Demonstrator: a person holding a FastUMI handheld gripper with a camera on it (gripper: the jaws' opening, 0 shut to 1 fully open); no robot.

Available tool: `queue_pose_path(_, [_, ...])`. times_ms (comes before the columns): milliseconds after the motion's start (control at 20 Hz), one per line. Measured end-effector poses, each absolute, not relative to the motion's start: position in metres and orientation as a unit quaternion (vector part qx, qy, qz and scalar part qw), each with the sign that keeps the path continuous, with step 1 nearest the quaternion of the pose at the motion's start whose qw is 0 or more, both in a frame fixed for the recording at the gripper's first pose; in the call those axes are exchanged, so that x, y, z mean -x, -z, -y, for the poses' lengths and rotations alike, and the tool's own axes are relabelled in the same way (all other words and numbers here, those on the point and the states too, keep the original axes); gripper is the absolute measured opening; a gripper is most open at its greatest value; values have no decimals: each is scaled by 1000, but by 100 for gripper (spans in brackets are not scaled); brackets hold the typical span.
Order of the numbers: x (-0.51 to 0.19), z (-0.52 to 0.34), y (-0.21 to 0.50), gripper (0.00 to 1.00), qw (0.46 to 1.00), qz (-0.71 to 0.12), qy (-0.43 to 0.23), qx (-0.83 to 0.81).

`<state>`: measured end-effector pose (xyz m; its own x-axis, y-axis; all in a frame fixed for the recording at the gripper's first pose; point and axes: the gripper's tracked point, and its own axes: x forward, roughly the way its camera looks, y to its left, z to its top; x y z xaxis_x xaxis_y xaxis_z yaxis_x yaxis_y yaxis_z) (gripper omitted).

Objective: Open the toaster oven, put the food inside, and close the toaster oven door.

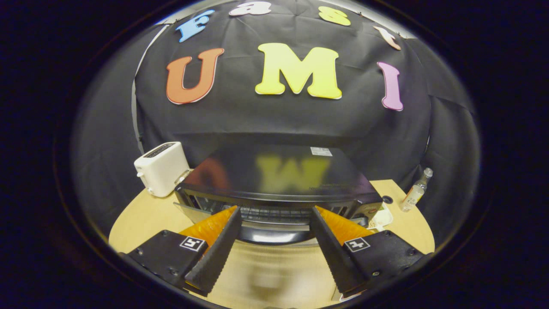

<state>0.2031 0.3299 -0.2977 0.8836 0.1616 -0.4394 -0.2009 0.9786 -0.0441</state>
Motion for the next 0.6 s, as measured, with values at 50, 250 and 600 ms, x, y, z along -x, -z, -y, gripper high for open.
queue_pose_path(50, [-198, -329, 300, 100, 969, -223, -96, 49])
queue_pose_path(250, [-172, -323, 312, 100, 964, -242, -97, 58])
queue_pose_path(600, [-131, -317, 344, 100, 949, -290, -110, 63])
